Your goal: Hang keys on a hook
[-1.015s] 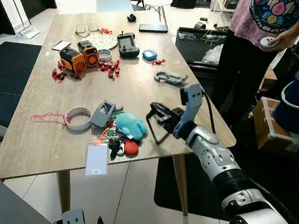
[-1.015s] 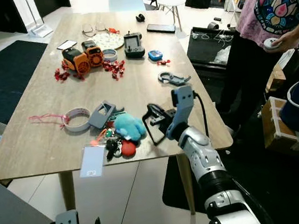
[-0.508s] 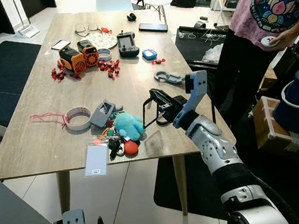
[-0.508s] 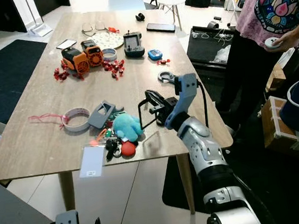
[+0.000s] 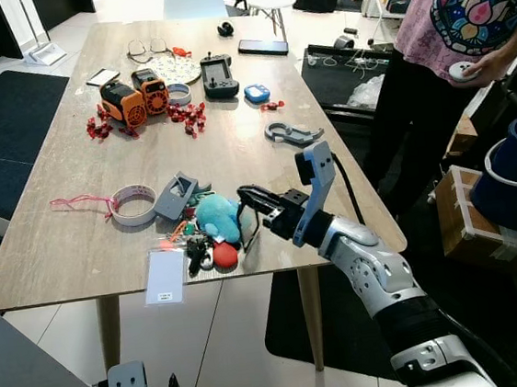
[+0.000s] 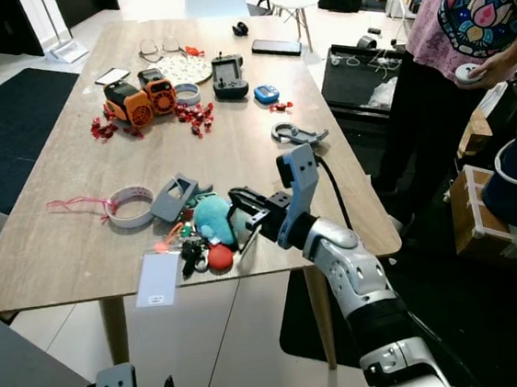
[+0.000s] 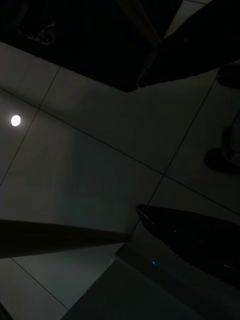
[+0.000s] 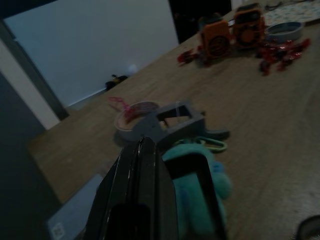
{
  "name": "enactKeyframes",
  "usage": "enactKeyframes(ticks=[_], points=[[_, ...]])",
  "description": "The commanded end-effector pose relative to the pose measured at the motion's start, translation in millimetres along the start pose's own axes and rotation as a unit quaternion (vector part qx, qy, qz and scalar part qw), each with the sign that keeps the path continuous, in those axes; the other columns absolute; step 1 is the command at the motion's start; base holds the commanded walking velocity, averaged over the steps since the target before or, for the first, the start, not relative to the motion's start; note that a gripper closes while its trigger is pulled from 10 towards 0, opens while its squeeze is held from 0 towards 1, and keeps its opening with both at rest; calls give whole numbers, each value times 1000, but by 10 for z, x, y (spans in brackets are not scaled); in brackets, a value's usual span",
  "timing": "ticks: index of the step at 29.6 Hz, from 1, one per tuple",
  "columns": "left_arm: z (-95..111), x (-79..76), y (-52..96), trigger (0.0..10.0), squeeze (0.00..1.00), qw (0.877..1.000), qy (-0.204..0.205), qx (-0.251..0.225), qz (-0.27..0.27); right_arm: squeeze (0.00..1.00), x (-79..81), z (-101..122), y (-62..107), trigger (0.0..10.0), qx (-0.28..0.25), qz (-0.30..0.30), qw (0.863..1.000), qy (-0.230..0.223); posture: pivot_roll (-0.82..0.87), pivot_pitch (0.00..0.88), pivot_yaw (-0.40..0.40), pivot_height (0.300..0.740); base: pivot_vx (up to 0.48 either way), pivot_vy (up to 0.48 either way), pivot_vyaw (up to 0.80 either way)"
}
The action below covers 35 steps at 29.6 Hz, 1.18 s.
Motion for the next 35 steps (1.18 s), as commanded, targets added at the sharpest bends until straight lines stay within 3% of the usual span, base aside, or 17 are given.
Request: enactKeyframes(ticks=[1, 9, 16, 26, 35], points=[[-53, -35, 32, 10000, 0, 1000, 5, 8, -3, 0, -19, -31, 38, 10000, 8, -3, 1000, -1, 47, 115, -79, 740, 0, 0, 0], [-51, -37, 30, 10000, 0, 1000, 5, 8, -3, 0, -33, 75, 41, 10000, -15, -11, 1000, -2, 47, 114, -79, 740, 0, 0, 0], [-50, -40, 31, 10000, 0, 1000, 5, 8, -3, 0, 18, -169, 151, 10000, 64, 23, 998, 8, 48, 116, -79, 740, 0, 0, 0], [-51, -33, 30, 10000, 0, 1000, 4, 9, -3, 0, 49, -300, 327, 10000, 105, 46, 993, 6, 46, 116, -75, 740, 0, 0, 0], [-39, -32, 20, 10000, 0, 1000, 3, 8, -4, 0, 15, -177, 332, 10000, 76, 32, 997, 3, 49, 111, -74, 740, 0, 0, 0]])
Point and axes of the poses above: a point about 5 cm out from each wrist's last joint towards the gripper, its own y axis pointing back from the gripper into the wrist, its own z axis along the axis of the wrist's last joint, x = y × z, the point moved 2 cm from there along -y, pointing out of the wrist towards the gripper, and after that the axes turned 12 degrees about -y, right-handed, at the moved point
